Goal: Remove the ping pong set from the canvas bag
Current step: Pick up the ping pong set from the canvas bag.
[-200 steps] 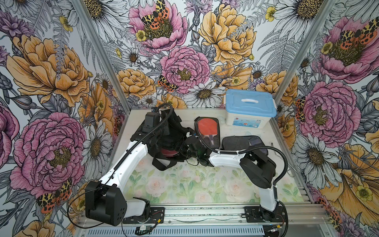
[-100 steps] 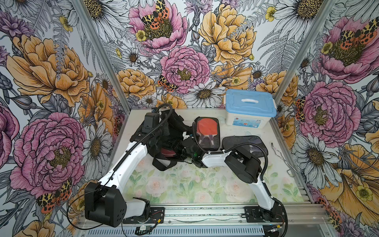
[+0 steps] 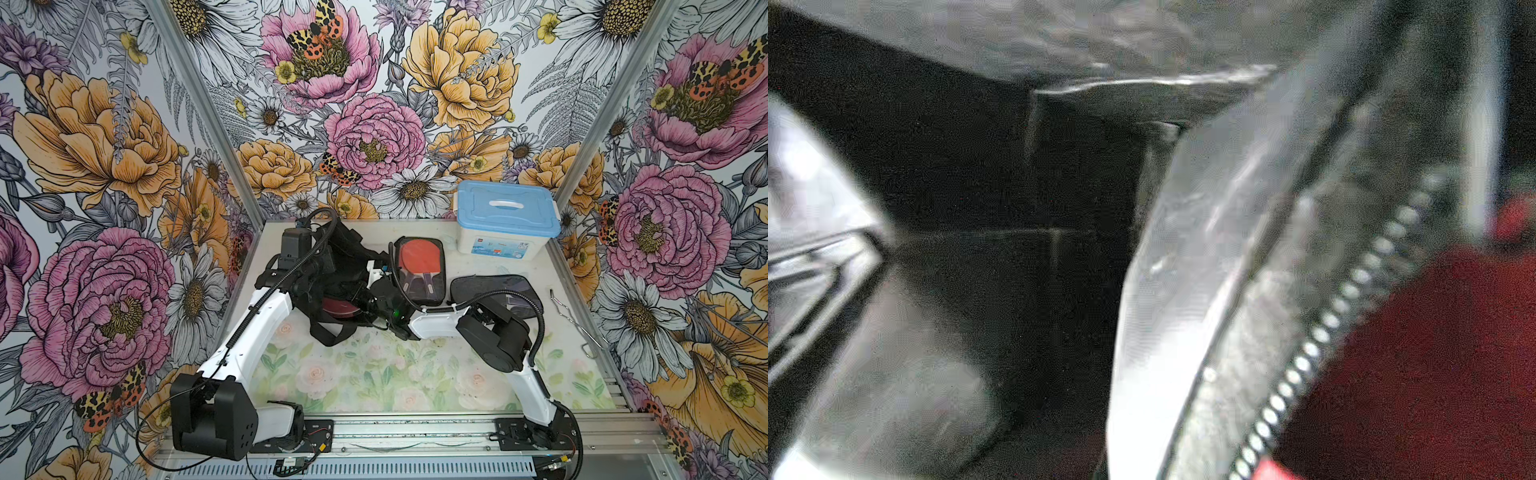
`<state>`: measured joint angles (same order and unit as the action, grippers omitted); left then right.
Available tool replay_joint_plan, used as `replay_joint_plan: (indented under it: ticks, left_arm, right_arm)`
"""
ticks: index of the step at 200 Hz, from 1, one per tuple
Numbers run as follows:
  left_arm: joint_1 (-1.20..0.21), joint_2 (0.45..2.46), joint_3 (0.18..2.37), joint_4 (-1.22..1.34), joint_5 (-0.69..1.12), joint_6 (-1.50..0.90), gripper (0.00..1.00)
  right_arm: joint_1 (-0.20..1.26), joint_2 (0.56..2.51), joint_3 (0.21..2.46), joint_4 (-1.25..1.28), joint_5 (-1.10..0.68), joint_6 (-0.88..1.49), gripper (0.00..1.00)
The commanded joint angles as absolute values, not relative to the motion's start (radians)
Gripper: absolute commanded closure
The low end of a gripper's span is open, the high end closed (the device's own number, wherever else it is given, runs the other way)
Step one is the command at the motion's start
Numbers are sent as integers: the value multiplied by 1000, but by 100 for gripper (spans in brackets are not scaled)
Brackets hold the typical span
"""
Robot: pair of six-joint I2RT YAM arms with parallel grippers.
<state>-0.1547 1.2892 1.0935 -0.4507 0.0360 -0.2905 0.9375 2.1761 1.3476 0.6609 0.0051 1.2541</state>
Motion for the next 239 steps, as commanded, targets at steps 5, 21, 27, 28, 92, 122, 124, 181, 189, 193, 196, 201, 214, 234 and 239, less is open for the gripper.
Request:
replay_joint_plan:
  ticks: [5,21,27,28,92,122,124,181,189,193,196,201,214,234,239]
  left_arm:
    - [-126,1243,1071,-384,112,-330,100]
    - [-118,1240,1067,-376,113,-331,100]
    - [-115,1240,1067,-376,112,-331,100]
    - [-115,1240,1067,-376,112,-331,100]
    - [-60,1228,1058,-353,130,-349,100]
    - [-40,1227,1054,-345,143,-359,100]
    - [-38,1227,1053,-344,143,-359,100]
    - [13,1228,1046,-327,162,-378,100]
    - [21,1228,1046,-325,166,-382,100]
    - [25,1229,1044,-323,167,-383,100]
    - [27,1229,1043,-322,168,-384,100]
    - [32,1229,1043,-321,171,-384,100]
    - [44,1231,1043,-318,176,-386,100]
    - [65,1236,1043,-313,185,-391,100]
    - [70,1236,1043,-312,187,-391,100]
  right_arm:
    - [952,2067,1385,687,39,1103,93]
    - [961,2036,1383,661,50,1042,95]
    - [965,2024,1383,651,55,1015,96]
    - [966,2021,1383,649,56,1012,96]
    - [998,1911,1344,601,97,873,100]
    - [999,1871,1345,581,76,868,100]
    - [998,1868,1346,579,74,867,100]
    - [999,1750,1354,473,44,852,100]
    - [999,1727,1350,455,45,851,100]
    - [999,1716,1351,443,46,848,100]
    - [999,1706,1352,430,46,846,100]
    - [997,1692,1352,415,45,839,100]
    - [998,1647,1343,391,51,825,100]
    - [989,1582,1346,322,62,814,100]
    - [986,1566,1347,300,60,812,100]
